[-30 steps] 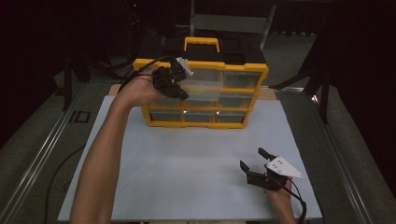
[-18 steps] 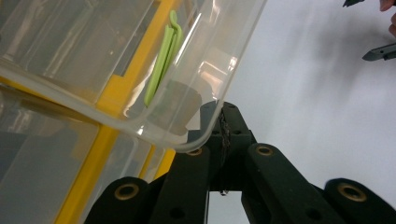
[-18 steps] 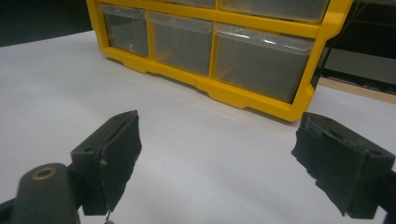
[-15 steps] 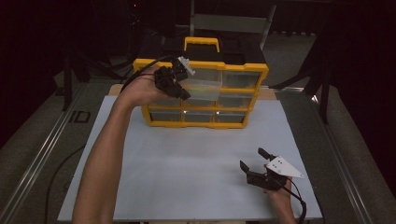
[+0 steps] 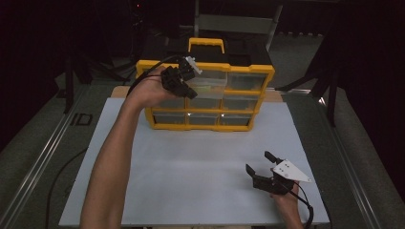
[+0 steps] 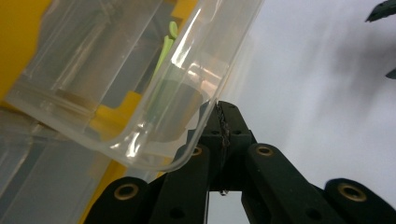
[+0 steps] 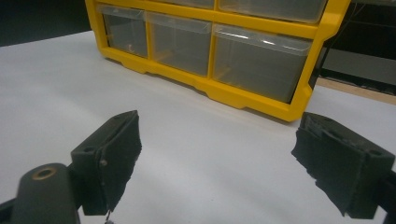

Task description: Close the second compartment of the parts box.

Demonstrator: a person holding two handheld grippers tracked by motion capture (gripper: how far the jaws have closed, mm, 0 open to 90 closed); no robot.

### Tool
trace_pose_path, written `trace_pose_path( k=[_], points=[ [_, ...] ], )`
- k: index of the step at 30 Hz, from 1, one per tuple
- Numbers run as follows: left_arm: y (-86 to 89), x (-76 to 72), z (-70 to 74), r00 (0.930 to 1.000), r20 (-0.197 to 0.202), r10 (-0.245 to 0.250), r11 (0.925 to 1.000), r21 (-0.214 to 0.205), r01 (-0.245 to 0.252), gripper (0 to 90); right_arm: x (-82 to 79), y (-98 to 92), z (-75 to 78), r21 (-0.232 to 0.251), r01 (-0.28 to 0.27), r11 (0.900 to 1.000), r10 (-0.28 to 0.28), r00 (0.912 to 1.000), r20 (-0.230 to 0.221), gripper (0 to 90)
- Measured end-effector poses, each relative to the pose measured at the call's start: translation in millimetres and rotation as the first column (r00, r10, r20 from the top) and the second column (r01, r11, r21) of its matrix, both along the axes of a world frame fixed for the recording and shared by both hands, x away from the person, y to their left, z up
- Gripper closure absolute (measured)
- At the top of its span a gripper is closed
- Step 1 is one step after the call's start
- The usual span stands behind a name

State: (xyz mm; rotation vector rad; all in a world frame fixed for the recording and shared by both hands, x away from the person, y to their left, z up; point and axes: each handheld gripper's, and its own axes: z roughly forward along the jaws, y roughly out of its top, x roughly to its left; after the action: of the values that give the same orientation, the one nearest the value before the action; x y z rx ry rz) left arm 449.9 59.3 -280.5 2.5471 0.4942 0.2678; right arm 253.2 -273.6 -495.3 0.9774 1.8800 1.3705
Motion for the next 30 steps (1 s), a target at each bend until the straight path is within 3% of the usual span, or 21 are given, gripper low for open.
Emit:
trace_pose_path(
  k=[19, 26, 30],
  points=[
    [-4.7, 9.5, -4.0, 0.9981, 0.012, 0.061, 0.9977, -0.032, -0.06, 90.0, -0.7, 0.2, 0.2, -0.005, 0.001, 1.0, -0.001, 1.0, 0.002, 14.1],
    [-6.1, 11.8, -4.3, 0.9963, 0.028, 0.081, 0.9966, -0.016, -0.08, 90.0, -0.9, 1.5, -0.1, -0.005, -0.006, 1.0, 0.006, 1.0, -0.002, 14.2],
    [-7.0, 14.9, -6.3, 0.9934, 0.043, 0.106, 0.994, -0.03, -0.105, 90.0, 0.7, 1.6, -1.0, -0.009, -0.003, 1.0, 0.003, 1.0, -0.006, 14.1]
  ],
)
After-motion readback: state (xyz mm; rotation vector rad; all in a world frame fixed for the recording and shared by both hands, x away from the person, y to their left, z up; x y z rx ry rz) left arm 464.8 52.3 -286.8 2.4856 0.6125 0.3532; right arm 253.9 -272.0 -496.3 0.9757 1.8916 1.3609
